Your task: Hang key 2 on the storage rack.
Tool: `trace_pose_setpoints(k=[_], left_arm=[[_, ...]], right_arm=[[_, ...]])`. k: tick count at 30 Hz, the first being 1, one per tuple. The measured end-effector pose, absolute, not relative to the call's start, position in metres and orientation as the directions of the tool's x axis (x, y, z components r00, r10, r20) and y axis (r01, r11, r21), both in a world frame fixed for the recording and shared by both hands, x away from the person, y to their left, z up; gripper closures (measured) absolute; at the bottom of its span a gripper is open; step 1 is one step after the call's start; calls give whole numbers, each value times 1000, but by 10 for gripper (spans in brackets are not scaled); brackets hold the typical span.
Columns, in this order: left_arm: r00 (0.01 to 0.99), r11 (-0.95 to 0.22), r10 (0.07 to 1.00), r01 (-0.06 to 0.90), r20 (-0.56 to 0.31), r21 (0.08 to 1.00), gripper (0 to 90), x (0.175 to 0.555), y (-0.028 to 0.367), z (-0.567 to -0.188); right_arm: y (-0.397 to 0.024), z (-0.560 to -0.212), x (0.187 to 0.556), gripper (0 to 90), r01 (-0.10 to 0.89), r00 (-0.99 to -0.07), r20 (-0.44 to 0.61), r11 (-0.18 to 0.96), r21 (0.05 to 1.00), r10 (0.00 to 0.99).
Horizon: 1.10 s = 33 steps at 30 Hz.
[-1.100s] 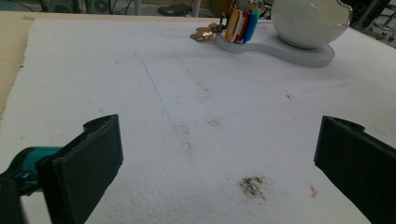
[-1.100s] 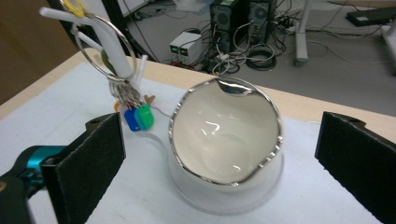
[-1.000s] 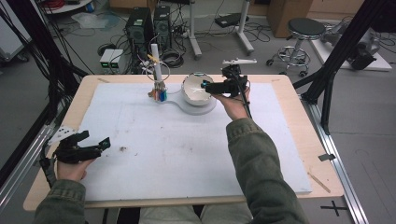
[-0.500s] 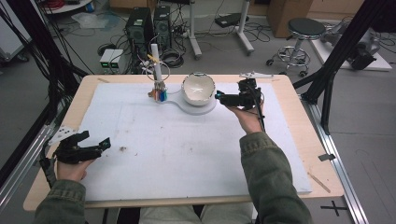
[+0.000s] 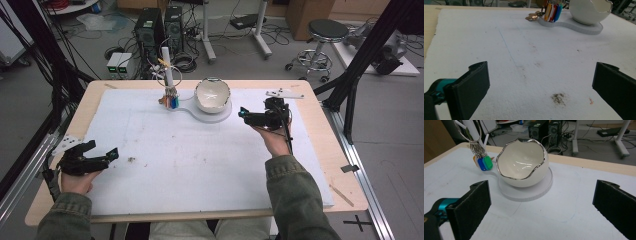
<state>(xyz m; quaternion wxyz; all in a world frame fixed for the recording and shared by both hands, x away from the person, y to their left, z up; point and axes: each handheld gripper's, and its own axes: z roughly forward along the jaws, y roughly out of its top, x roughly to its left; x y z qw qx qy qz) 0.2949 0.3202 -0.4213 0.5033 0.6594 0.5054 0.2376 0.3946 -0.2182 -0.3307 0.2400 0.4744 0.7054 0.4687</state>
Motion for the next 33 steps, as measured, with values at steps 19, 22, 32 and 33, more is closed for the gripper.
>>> trace_pose_setpoints(k=[19, 22, 32, 33], left_arm=[[380, 15, 904, 430, -196, 903, 17, 295, 320, -421], [380, 18, 903, 429, -199, 903, 17, 295, 320, -421], [378, 21, 904, 428, -200, 904, 17, 295, 320, -422], [377, 23, 904, 426, -201, 904, 17, 295, 321, -422]], right_arm=[[-256, -375, 367, 8, 460, -394, 135, 68, 885, 909], [-259, -382, 362, 8, 442, -397, 116, 78, 894, 911], [-263, -392, 346, 7, 360, -375, 49, 97, 928, 926], [-263, -394, 344, 7, 348, -361, 39, 96, 933, 932]])
